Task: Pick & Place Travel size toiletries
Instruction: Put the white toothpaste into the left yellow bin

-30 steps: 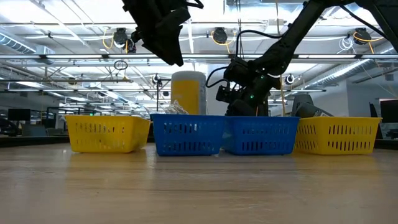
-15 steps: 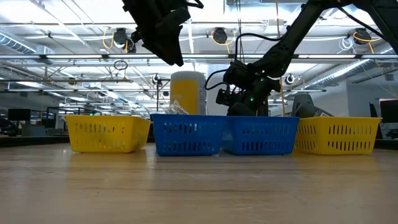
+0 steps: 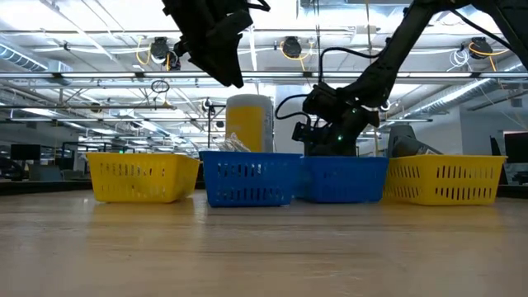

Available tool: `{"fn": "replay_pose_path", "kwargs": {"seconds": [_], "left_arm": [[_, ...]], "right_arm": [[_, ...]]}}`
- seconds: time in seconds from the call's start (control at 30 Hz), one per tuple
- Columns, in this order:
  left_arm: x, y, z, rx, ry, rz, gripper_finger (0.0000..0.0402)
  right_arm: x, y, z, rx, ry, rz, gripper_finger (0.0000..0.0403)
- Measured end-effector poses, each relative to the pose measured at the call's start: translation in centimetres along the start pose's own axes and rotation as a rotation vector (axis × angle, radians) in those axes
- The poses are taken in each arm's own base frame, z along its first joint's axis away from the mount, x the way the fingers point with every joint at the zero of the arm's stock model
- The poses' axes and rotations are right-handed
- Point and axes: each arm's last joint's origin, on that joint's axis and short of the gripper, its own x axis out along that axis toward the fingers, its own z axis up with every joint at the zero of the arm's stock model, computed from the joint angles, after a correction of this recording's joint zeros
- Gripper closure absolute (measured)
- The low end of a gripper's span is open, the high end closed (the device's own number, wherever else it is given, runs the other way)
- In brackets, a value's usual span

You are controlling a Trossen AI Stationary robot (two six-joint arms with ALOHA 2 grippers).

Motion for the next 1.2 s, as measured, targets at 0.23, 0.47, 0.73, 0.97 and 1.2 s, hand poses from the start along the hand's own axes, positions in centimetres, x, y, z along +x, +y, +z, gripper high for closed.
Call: {"fn": "replay_pose_path", "kwargs": {"seconds": [0.23,0.47,0.73,0.97,1.2], "left_arm": [[0.0,0.0,0.0,0.0,0.0,0.0,0.0236],[0.0,0.0,0.0,0.0,0.0,0.0,0.0236],[0.0,0.0,0.0,0.01,0.004,0.0,0.0236],[0.0,0.0,-0.3,0.097,0.049,-0.048,0.0236],[1.3,1.0,-0.2,0.144,0.14,-0.24,0.0236]], "right_arm": [[0.1,0.0,-0.1,0.027,-0.019,-0.006,0.0379],[-1.4,0.2,0.7,0.052,-0.051,-0.012,0.0365],[-3.1,2.1,2.1,0.06,-0.107,0.156,0.036],[-2.7,4.6,2.4,0.02,-0.064,0.216,0.0359],[-2.9,5.8,3.1,-0.016,-0.086,0.231,0.036]]}}
